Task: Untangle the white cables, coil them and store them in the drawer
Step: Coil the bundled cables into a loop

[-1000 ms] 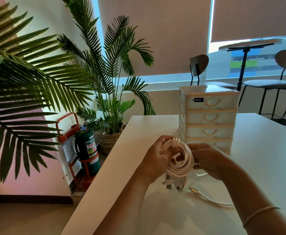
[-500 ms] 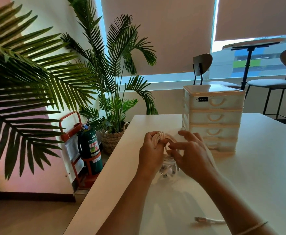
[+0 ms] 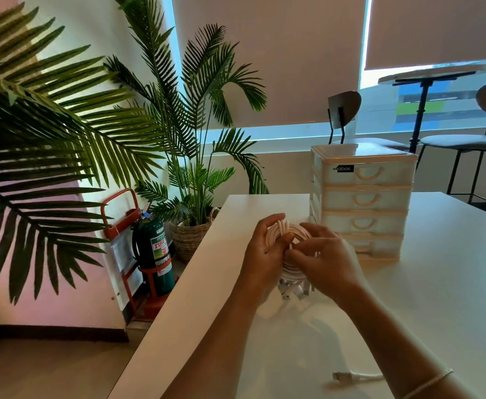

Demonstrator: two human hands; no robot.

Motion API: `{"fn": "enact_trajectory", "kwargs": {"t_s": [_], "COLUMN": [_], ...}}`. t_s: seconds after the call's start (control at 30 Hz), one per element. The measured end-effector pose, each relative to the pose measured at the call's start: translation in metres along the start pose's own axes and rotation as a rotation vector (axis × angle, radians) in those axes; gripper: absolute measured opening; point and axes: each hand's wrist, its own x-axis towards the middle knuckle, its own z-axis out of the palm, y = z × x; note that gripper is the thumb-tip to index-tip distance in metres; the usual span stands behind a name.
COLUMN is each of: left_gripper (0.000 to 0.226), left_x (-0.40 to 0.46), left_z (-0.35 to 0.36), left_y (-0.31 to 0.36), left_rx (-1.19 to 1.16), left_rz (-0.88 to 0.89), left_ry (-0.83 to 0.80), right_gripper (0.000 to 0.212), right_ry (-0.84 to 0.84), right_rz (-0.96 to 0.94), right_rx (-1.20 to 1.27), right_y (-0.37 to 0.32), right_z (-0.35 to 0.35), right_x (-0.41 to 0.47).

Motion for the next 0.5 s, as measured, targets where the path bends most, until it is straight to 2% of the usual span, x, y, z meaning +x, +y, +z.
{"fn": "enact_trajectory", "kwargs": {"t_s": [0.1, 0.17, 0.23, 0.33, 0.43, 0.5], "left_gripper": [0.029, 0.030, 0.031, 0.032, 0.034, 0.038], "left_x": [0.000, 0.000, 0.001, 0.002, -0.001, -0.002], "left_z": [-0.006, -0.010, -0.014, -0.018, -0.017, -0.014], "left_y": [0.004, 0.006, 0.006, 0.004, 0.005, 0.008], "left_rx": [0.029, 0.078, 0.209, 0.437, 0.537, 0.583], "left_rz": [0.038, 0.072, 0.111, 0.144, 0.136, 0.118], "left_ry": [-0.078, -0.114, -0.120, -0.134, -0.184, -0.225], "right_gripper": [0.022, 0.014, 0.012, 0.024, 0.013, 0.019], "right_ry": [-0.076, -0.119, -0.102, -0.045, -0.018, -0.025], "right_rz": [0.153, 0.219, 0.243, 0.275, 0.299, 0.301], "right_rx": [0.488, 0.676, 0.724, 0.714, 0.745, 0.793], "right_y": [-0.007, -0.009, -0.008, -0.005, -0.004, -0.003], "right_z": [-0.006, -0.013, -0.020, -0.026, -0.032, -0.035], "right_x": [-0.002, 0.000, 0.003, 0.007, 0.009, 0.010]}}
